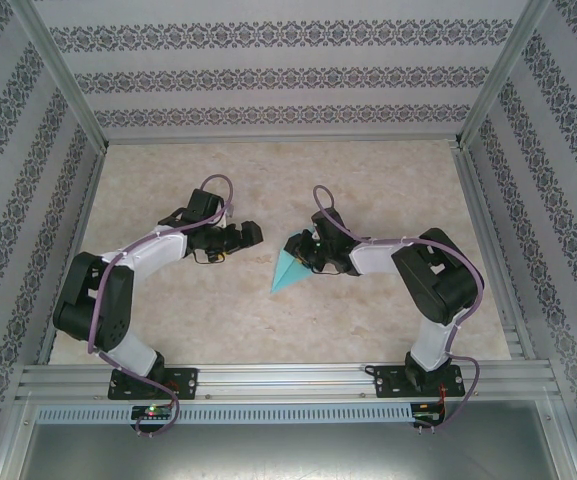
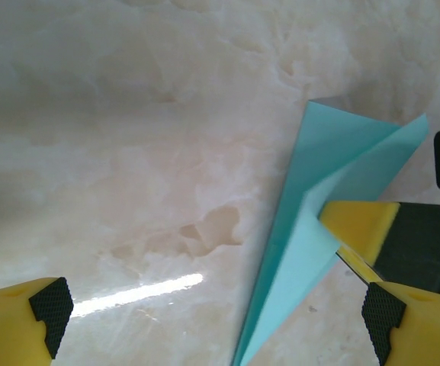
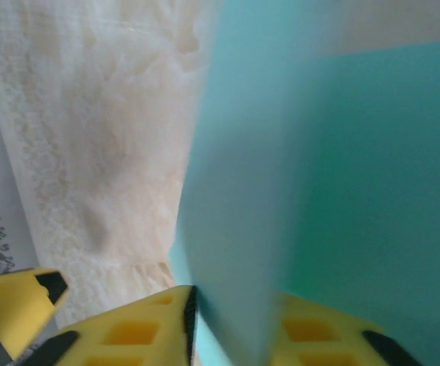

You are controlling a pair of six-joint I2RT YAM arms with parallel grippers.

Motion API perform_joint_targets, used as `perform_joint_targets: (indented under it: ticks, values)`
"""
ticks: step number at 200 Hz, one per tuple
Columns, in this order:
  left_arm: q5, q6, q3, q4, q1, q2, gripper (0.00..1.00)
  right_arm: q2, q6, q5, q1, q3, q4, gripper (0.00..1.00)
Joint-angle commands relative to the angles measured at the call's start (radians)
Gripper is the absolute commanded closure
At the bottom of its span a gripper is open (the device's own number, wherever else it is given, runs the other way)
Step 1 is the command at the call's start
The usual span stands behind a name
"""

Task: Fold a paper plane with a square sheet of paper (pick it up from the middle)
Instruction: Pick up the paper from the center of the table, then turn over the paper at the center of the table.

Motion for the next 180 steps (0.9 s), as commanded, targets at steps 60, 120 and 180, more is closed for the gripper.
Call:
perform_joint_targets:
  ticks: [60,120,180]
  values:
    - [0.270,-0.083,-0.064,0.154,0.018,-0.064,0.00,-0.183,-0.138,-0.099,-0.036,-0.036,0.193,0.93]
    - [0.450,-0.281,-0.145,0.463,0.018,-0.091,0.00,-0.144,0.011,-0.329,-0.053,0.044,0.440,0.92]
    - [0.497,-0.427,-0.174,0.730,0.017,-0.093,0.07,-0.115,0.052,-0.365,-0.044,0.049,0.492,0.91]
